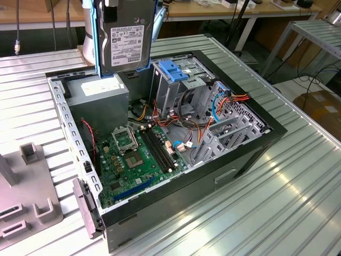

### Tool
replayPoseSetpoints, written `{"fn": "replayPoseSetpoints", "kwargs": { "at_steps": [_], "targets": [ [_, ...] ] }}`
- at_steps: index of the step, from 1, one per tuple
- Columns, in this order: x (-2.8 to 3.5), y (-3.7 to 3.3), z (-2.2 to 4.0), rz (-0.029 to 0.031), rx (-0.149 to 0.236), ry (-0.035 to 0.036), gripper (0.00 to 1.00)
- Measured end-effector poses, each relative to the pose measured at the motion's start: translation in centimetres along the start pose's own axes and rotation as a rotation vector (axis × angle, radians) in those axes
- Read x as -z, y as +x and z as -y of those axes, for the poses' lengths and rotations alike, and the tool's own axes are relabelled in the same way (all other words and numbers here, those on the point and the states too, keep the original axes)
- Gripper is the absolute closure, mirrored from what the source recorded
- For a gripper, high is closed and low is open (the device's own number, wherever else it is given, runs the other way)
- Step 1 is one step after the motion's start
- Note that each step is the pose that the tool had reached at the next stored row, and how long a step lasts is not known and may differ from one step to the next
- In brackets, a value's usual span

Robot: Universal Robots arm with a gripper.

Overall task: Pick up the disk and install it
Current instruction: 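Insert the disk into the insertion slot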

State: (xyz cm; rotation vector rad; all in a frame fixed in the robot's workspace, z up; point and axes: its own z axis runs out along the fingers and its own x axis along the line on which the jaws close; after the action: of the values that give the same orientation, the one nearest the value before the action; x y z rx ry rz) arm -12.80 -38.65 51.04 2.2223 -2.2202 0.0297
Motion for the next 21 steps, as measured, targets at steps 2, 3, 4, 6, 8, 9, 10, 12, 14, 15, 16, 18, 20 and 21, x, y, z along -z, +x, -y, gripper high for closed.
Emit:
{"fn": "replayPoseSetpoints", "kwargs": {
  "at_steps": [2, 3, 4, 6, 8, 9, 10, 12, 14, 15, 16, 18, 20, 21],
  "targets": [
    [0.00, 0.09, 0.00, 0.0001, 0.000, 0.0001, 0.63],
    [0.00, 0.14, 0.00, 0.0000, 0.000, 0.0001, 0.63],
    [-0.01, 0.19, -0.01, 0.0002, 0.000, 0.0002, 0.63],
    [-0.01, 0.24, 0.00, 0.0001, 0.000, 0.0000, 0.63],
    [0.00, 0.29, 0.00, 0.0000, 0.000, 0.0000, 0.63],
    [-0.01, 0.32, 0.00, 0.0001, 0.000, 0.0001, 0.63],
    [-0.01, 0.33, 0.00, 0.0000, 0.000, 0.0001, 0.63],
    [-0.01, 0.38, 0.00, 0.0001, 0.000, 0.0000, 0.63],
    [-0.01, 0.45, 0.00, 0.0000, 0.000, 0.0000, 0.63],
    [-0.01, 0.47, 0.00, 0.0000, 0.000, 0.0001, 0.63],
    [-0.01, 0.50, 0.00, 0.0000, 0.000, 0.0001, 0.63],
    [-0.01, 0.56, 0.01, 0.0001, 0.000, 0.0000, 0.63],
    [-0.01, 0.63, 0.01, 0.0001, 0.000, 0.0001, 0.63],
    [-0.01, 0.66, 0.01, 0.0000, 0.000, 0.0001, 0.63]
  ]
}}
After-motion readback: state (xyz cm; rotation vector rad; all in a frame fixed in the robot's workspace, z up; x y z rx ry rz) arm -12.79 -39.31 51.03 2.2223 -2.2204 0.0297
